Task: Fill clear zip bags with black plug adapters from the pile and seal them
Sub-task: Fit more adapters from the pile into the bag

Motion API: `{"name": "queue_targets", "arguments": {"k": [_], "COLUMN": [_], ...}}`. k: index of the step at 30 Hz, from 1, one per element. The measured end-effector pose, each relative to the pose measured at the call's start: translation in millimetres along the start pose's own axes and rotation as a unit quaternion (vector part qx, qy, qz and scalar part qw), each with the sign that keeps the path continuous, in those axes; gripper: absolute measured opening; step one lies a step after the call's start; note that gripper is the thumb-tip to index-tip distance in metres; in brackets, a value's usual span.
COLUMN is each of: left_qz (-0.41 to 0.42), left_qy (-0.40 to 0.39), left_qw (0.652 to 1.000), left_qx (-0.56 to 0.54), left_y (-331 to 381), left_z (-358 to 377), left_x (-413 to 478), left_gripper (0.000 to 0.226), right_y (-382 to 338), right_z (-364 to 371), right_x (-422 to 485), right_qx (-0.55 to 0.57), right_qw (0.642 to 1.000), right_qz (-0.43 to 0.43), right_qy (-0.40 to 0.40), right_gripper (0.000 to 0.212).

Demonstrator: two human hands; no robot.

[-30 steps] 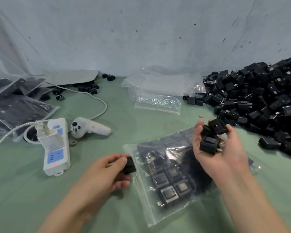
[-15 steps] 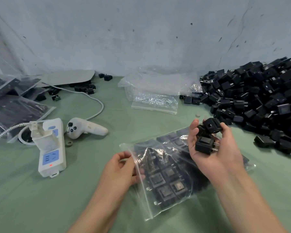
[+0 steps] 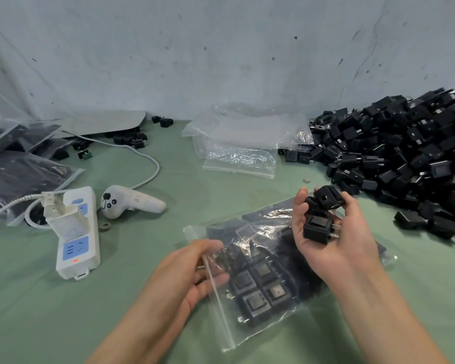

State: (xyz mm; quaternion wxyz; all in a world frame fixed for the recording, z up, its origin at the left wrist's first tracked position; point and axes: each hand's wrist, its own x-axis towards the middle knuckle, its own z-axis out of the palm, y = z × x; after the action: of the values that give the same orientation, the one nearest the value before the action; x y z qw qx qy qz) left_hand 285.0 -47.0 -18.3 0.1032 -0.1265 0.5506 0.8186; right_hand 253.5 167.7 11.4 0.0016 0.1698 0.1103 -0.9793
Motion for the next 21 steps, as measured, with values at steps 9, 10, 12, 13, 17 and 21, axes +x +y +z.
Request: {"name": "queue_targets", "arguments": {"k": [9,10,12,13,17,21], "left_qz": [-0.024,-0.014,0.002,-0.002,-0.044,-0.066], "left_qy": [-0.002,0.004,0.018,0.022,-0.001,-0.066], "left_qw": [0.992,0.993,0.996,0.997,0.995,0.984], "left_qx": [-0.126,-0.118,-0.086,-0.075,-0.089,-0.152], "left_y": [4.8,4.2,2.8,2.2,3.6,4.3], "left_z": [8.8,8.5,6.9,7.1,14.6,24.9], "left_x": [-0.6,-1.7,-3.8,-4.5,-6.3,-6.8], "left_gripper": [0.043,0.041,0.029,0.024,0.022,0.022], "right_y": [2.4,2.6,2.8,2.5,1.8,2.8], "right_z": [-0.3,-0.6,-1.2,-1.4,-1.9,-2.9], "right_x": [-2.0,-2.2,-1.9,-1.7,-1.4,-0.6], "right_qx": [-0.007,-0.007,-0.01,-0.015,-0.033,-0.062], "right_qw": [1.0,1.0,1.0,1.0,0.999,0.998], "right_qz": [0.002,0.003,0.006,0.007,0.01,0.023], "right_qy": [0.003,0.002,-0.001,-0.003,-0.001,0.007], "right_gripper": [0.039,0.04,0.042,0.042,0.042,0.048]}}
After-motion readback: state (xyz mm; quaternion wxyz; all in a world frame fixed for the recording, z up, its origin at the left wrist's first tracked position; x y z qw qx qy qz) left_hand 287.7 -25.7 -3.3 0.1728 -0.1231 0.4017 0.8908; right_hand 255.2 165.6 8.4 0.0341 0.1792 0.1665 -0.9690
